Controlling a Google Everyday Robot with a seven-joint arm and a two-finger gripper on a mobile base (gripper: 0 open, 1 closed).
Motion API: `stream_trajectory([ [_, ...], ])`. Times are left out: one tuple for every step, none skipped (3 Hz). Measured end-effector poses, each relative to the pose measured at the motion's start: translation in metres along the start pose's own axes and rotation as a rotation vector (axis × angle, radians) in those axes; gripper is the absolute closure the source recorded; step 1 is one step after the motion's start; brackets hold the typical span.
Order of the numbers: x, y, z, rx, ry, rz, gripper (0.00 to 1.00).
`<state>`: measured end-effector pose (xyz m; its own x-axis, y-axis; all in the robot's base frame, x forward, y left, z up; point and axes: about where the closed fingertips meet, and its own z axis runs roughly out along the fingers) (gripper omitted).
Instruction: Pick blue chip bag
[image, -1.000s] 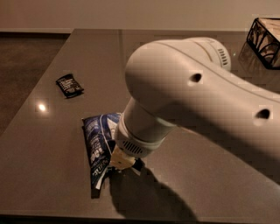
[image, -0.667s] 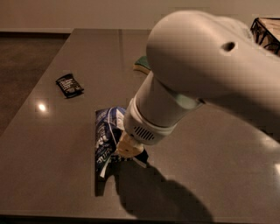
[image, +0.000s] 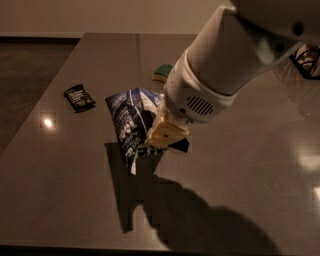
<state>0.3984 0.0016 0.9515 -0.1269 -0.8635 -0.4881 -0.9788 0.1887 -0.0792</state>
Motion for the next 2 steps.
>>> stream_trajectory([
  [-0.0047, -0.007, -0.0238, -0.007, -0.019, -0.052, 1.0],
  [-0.0094, -0.0045, -0.0303, 0.005, -0.022, -0.063, 1.0],
])
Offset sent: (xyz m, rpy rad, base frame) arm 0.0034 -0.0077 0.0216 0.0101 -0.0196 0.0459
